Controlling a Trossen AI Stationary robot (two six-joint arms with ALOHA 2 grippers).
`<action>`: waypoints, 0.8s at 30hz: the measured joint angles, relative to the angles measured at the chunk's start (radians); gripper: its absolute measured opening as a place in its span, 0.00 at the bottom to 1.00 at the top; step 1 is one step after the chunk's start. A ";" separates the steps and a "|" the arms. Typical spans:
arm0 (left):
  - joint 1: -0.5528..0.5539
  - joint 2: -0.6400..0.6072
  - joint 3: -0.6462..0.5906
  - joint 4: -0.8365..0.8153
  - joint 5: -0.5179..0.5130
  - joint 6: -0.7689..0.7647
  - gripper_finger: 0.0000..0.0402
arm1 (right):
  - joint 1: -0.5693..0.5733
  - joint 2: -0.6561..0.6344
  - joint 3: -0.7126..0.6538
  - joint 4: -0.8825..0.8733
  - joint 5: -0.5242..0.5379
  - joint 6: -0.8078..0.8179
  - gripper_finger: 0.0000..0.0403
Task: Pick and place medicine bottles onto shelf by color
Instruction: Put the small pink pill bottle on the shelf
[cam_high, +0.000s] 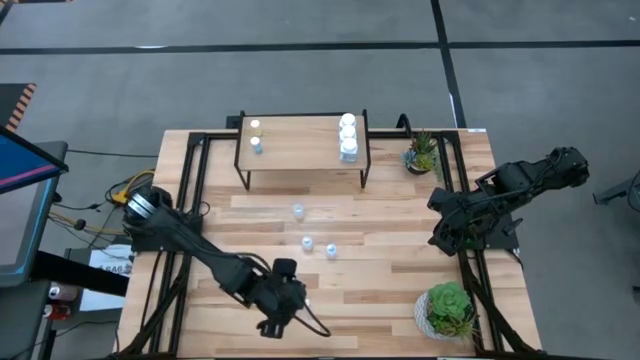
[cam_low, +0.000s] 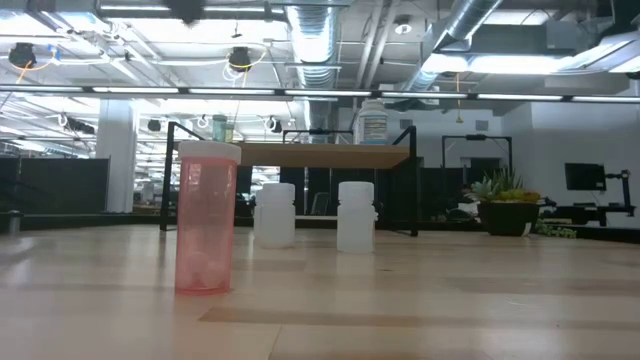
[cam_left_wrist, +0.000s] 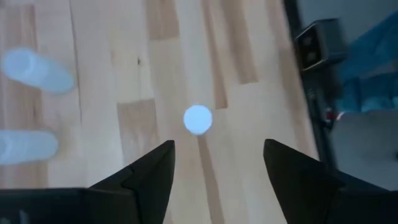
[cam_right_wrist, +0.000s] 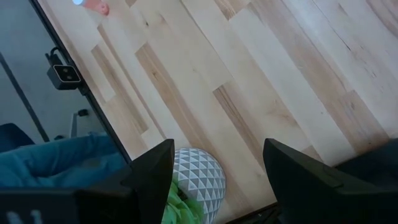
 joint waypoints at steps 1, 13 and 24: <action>0.001 0.018 0.000 0.008 0.000 -0.008 0.57 | 0.000 0.000 0.000 -0.001 0.000 0.000 0.67; 0.017 0.108 0.002 0.019 0.048 -0.149 0.59 | 0.000 0.000 0.000 -0.002 0.000 -0.006 0.67; 0.017 0.192 0.001 0.033 0.037 -0.132 0.65 | 0.000 0.000 0.000 0.000 0.000 -0.045 0.67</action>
